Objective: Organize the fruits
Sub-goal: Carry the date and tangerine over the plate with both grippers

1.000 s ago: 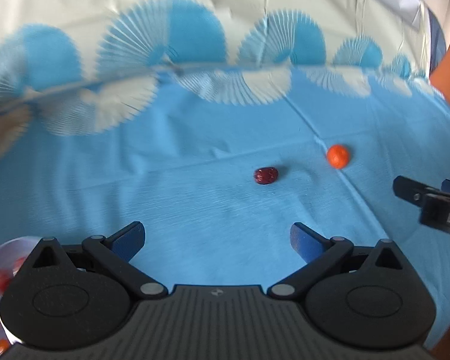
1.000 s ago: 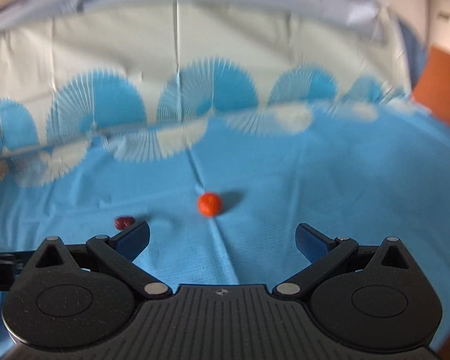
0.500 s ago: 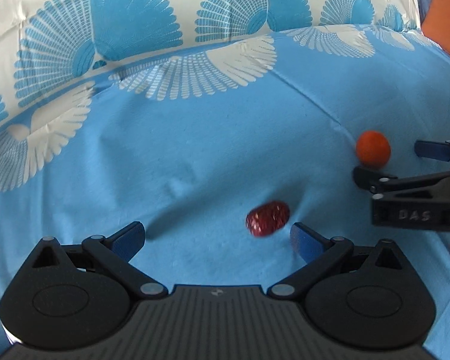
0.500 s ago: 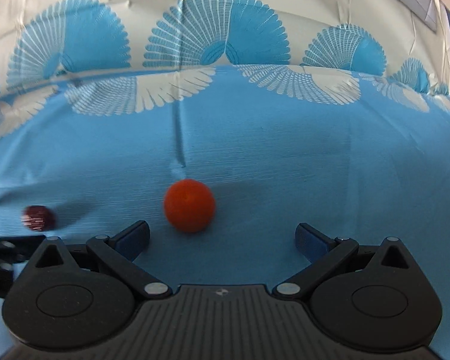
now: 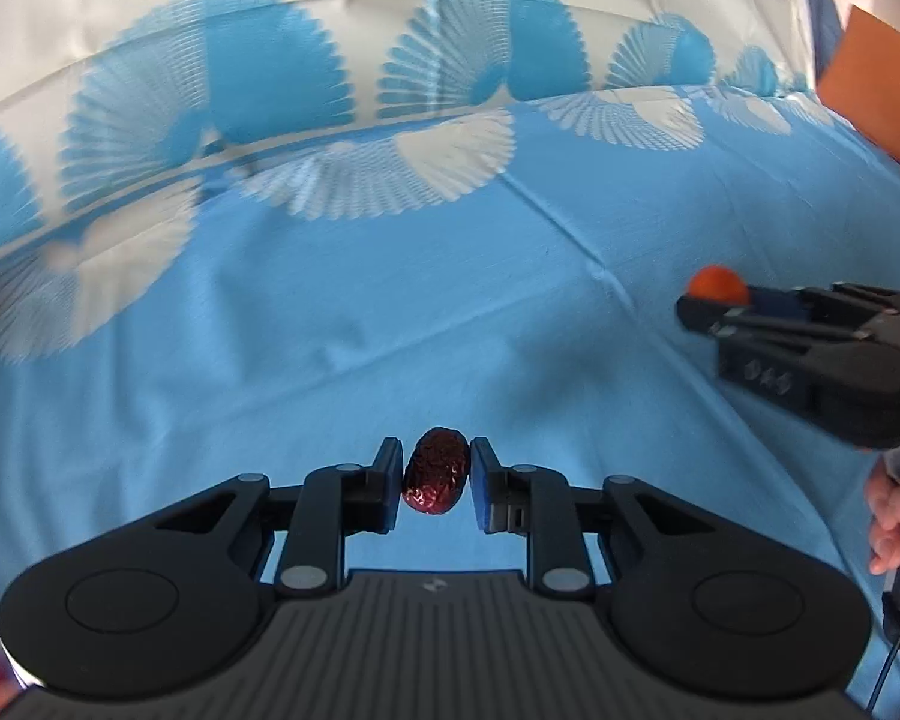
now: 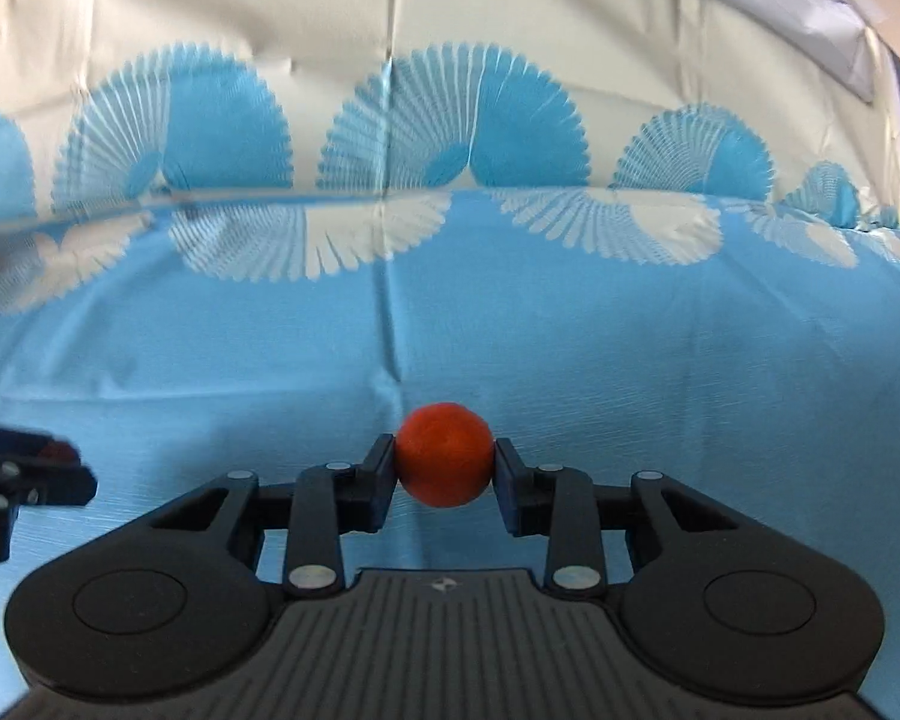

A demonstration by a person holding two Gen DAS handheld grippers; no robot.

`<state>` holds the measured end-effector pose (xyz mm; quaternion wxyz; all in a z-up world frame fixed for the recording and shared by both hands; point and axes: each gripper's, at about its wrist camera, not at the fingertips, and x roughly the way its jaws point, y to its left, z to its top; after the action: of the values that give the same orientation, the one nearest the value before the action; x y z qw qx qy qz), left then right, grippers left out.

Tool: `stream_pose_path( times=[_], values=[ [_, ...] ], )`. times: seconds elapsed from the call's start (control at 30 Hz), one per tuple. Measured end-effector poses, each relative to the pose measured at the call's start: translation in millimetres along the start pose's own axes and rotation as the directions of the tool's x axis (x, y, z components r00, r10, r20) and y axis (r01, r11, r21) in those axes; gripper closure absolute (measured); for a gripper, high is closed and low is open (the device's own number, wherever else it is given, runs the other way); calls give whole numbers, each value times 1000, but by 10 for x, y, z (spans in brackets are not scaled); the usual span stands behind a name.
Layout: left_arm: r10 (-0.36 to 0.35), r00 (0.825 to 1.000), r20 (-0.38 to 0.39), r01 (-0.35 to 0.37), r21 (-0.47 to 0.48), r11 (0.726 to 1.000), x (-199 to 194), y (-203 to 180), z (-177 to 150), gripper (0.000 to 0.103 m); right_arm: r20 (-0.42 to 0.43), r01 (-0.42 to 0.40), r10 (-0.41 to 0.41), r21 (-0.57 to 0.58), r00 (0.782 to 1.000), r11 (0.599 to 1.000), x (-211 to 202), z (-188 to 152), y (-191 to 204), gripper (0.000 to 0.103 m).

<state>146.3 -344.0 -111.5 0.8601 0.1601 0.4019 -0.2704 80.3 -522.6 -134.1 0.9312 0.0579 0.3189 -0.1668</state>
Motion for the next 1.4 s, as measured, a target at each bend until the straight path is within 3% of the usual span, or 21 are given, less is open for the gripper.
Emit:
stream_pose_path(
  times=[0.2,0.43,0.8,1.1,1.4],
  values=[
    [30,1000,-4,-31,-61,998,-969,269,-417,77,65,-88,86,26,994,996,-931,44,292,68],
    [62,998,-1,-61,-158,986,-2181,750,-1010,77,170,-191,195,-42,966,981,-2058,133,969,67],
    [201,979,39,-186,-240,953,-3668,1250,-1964,77,97,-346,366,-177,925,921,-3543,-222,1971,67],
    [268,962,47,-236,-348,907,-4295,1300,-2589,77,-15,-419,430,-262,902,869,-4394,-813,2431,67],
    [278,956,92,-223,-384,896,-4597,1308,-2803,77,-46,-433,442,-312,896,846,-4826,-1168,2629,67]
  ],
)
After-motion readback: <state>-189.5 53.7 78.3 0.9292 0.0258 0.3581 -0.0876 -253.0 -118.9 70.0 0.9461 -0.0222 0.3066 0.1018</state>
